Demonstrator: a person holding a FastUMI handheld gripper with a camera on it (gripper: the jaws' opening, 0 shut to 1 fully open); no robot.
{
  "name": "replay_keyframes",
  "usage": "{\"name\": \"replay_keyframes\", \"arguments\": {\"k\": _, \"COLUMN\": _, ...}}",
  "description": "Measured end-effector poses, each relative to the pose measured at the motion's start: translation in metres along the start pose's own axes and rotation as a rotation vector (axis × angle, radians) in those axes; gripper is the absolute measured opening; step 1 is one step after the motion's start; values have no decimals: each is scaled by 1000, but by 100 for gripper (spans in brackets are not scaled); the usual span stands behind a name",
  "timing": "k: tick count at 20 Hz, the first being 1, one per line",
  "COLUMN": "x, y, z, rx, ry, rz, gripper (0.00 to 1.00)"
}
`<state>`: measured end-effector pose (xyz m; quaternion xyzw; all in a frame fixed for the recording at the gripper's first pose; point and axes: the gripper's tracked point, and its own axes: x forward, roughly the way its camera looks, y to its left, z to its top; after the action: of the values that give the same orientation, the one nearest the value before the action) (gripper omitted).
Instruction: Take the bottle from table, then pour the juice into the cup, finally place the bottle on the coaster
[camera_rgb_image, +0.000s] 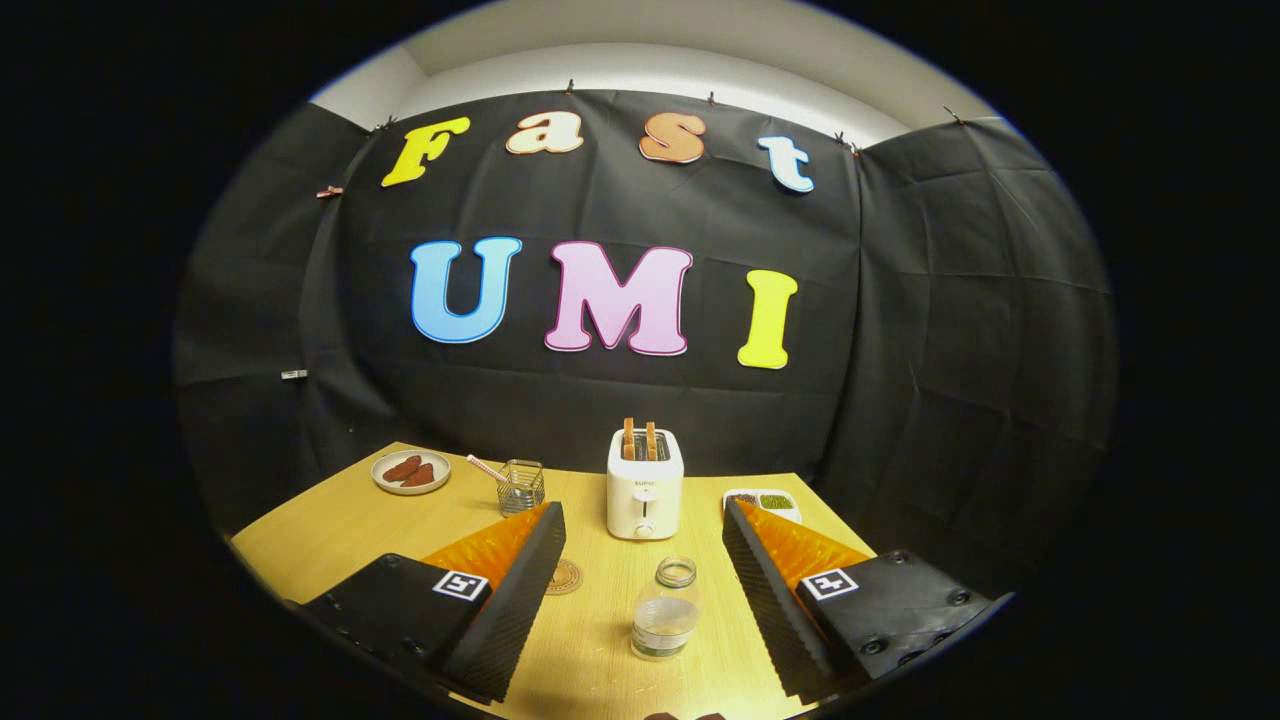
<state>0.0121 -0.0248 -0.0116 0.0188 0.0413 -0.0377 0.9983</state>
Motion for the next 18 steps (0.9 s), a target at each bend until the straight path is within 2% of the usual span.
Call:
{"name": "replay_keyframes", "arguments": {"k": 7, "x": 5, "y": -8, "z": -1, "rx": 23, "ry": -13, "rz": 84, "gripper": 97}}
{"name": "replay_keyframes", "arguments": {"k": 11, "x": 11, "y": -17, "z": -25, "rx": 39, "ry": -1, "rz": 133, "gripper": 98}}
{"name": "replay_keyframes", "arguments": {"k": 18, "x": 29, "y": -35, "z": -67, "rx": 72, "ry": 69, "rz": 111, "gripper": 97}}
